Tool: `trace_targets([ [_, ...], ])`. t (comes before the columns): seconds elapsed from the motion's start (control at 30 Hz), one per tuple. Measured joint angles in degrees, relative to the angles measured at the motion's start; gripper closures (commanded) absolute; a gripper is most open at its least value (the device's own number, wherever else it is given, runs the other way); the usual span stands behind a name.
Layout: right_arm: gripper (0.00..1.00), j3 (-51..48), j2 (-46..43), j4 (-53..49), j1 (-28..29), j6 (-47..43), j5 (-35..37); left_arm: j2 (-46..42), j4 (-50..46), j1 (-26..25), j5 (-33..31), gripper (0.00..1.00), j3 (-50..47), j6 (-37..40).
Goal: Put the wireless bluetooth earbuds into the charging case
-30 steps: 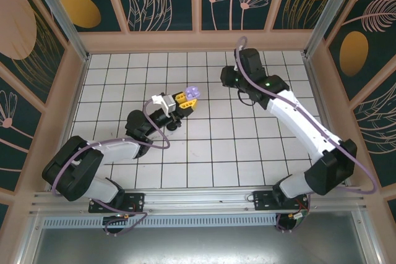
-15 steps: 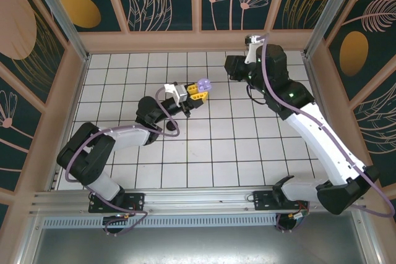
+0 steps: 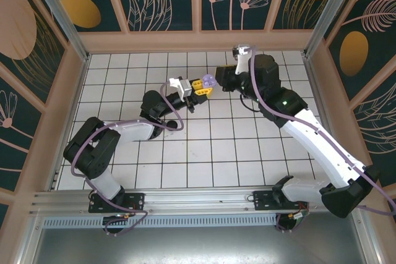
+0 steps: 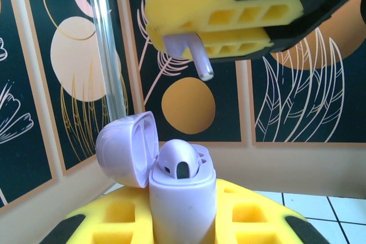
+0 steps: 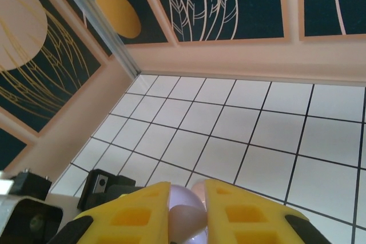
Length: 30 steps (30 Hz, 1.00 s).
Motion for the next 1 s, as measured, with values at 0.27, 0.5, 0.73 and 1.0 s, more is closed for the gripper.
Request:
trace_targets([
  [0.27, 0.80, -1.8, -0.5, 1.1, 1.9, -0.6, 0.0, 0.0, -0.9, 0.0, 0.2, 1.00, 0.0, 0.0],
  [0.5, 0.80, -2.8, -0.5, 1.6, 2.2, -0.5, 0.1, 0.0, -0.9, 0.0, 0.2, 1.00, 0.0, 0.0],
  [0.73, 0.80, -2.8, -0.5, 1.7, 2.2, -0.5, 0.1, 0.0, -0.9, 0.0, 0.4, 1.00, 0.0, 0.0],
  [1.0, 0.81, -2.8, -0.3, 1.8, 2.2, -0.5, 0.1, 0.0, -0.9, 0.0, 1.3, 1.00, 0.0, -0.2],
])
